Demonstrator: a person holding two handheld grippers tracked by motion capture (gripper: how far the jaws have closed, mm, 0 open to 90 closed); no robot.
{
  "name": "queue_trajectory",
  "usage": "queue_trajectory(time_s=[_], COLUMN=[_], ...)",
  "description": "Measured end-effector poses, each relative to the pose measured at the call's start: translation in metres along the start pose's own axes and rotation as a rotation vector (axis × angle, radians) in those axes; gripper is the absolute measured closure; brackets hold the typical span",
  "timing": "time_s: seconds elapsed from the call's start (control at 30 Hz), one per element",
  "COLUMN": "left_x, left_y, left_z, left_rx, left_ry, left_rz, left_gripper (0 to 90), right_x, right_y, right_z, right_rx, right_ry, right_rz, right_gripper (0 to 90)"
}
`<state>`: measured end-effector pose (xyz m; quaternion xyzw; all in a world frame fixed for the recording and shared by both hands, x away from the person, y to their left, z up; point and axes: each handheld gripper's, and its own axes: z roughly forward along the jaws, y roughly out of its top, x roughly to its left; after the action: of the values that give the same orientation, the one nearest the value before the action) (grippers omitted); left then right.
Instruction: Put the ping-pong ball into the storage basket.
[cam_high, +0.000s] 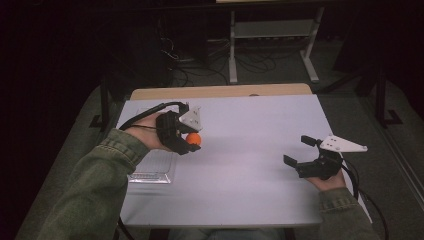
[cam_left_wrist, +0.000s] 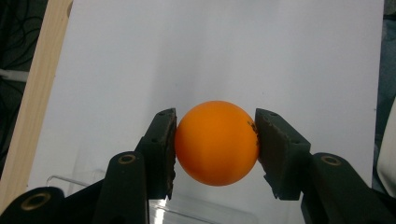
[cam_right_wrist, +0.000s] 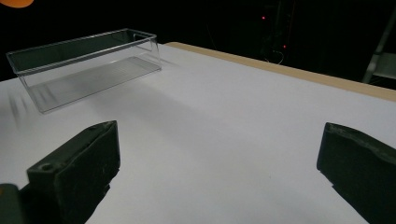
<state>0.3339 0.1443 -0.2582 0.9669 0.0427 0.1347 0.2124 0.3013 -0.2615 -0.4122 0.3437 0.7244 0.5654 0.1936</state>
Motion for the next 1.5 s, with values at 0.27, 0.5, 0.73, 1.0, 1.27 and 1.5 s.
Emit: queue_trajectory(time_s=[0.27,0.5,0.73,1.0,1.27,1.5], left_x=[0.002,0.003,0.005,0.011,0.012,0.011], left_y=[-0.009,-0.024,-0.036,-0.045,-0.053,-0.053], left_z=[-0.008,-0.015,-0.020,-0.024,-0.026,-0.022], left_rx=[0.004,0.020,0.035,0.045,0.085,0.112], left_ry=[0.006,0.023,0.035,0.038,0.041,0.019], left_rz=[-0.016,-0.037,-0.058,-0.076,-0.083,-0.077], left_gripper=[50.5,50.5,50.5,50.5,50.5,50.5], right_x=[0.000,0.000,0.000,0.000,0.000,0.001], right_y=[0.000,0.000,0.000,0.000,0.000,0.000], right_z=[0.000,-0.001,0.000,-0.001,-0.001,0.000], right_rx=[0.001,-0.002,0.001,0.001,0.002,0.004], right_ry=[-0.002,-0.008,-0.009,-0.010,-0.009,-0.004], right_rz=[-0.001,0.000,-0.002,-0.001,0.000,-0.005], right_gripper=[0.0,0.0,0.0,0.0,0.0,0.0])
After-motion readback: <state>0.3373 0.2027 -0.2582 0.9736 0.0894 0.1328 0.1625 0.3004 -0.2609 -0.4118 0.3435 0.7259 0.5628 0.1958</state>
